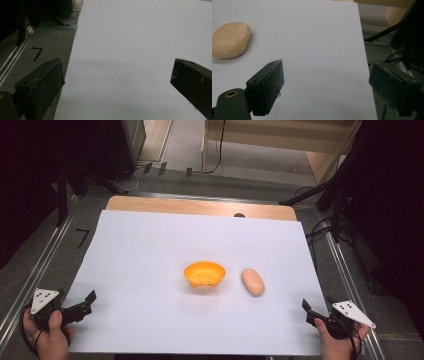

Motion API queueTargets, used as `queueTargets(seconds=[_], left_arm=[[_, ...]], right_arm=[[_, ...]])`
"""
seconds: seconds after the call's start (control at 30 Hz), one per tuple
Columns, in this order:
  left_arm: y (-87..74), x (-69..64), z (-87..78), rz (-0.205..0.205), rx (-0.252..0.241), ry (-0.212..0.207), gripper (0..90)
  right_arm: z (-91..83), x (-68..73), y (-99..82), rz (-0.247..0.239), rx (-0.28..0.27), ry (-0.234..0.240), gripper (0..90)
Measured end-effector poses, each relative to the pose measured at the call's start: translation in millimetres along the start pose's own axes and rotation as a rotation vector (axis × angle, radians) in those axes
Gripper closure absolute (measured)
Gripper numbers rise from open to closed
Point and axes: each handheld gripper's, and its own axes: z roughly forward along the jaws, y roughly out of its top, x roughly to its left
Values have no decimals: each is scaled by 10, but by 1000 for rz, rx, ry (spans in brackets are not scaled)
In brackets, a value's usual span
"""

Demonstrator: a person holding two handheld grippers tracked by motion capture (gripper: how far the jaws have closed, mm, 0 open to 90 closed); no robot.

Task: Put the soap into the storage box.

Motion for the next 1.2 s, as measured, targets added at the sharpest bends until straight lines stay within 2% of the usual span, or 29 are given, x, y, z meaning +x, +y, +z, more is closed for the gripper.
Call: queueTargets(seconds=[0.13, 0.23, 0.33, 0.37, 0.43, 0.5, 0.53, 0.57, 0.63, 0.7, 0.73, 0.8, 0.9, 0.93, 1.0, 1.07, 1.2], left_arm=[[-2, 4, -4, -1, -4, -3, 0], [-1, 4, -5, 2, -1, -4, 0], [-1, 4, -5, 2, -1, -5, 0], [-1, 4, -5, 2, -1, -5, 0], [-3, 2, -6, 3, -5, -4, 0], [-2, 2, -6, 4, -4, -4, 0], [-2, 1, -5, 4, -4, -3, 0], [-1, 0, -5, 5, -1, -1, 0], [0, -1, -4, 5, 0, -1, 0], [0, -1, -3, 4, 1, -1, 0], [0, 0, -3, 2, 0, -1, 0], [-1, 1, -3, 1, 0, -2, 0], [-1, 2, -4, 1, -1, -1, 0], [-1, 2, -3, 1, 0, -2, 0], [-1, 4, -3, 1, -1, -2, 0], [0, 2, -2, 0, 0, -2, 0], [-1, 3, -3, -1, -1, -3, 0]], right_arm=[[-14, 14, 27, 1, 1, -19, 132], [-44, 21, 55, 3, -10, -5, 142], [-71, 19, 104, 8, -10, 3, 223], [-71, 19, 104, 8, -10, 3, 223], [-79, -4, 125, 2, -3, -13, 348], [-83, -11, 130, -5, 0, -17, 380], [-82, -30, 140, -2, 6, 24, 403], [-82, -30, 140, -2, 6, 24, 403], [-49, -45, 161, -13, 29, 69, 446], [-41, -46, 172, -26, 34, 77, 442], [-26, -34, 202, -64, 42, 55, 440], [-24, -25, 218, -77, 46, 36, 440], [-34, 0, 305, -77, 114, 11, 426], [-34, 0, 305, -77, 114, 11, 426], [-39, 24, 341, -78, 145, 9, 327], [-47, 40, 388, -85, 153, 33, 300], [-31, 63, 444, -85, 172, 32, 253]])
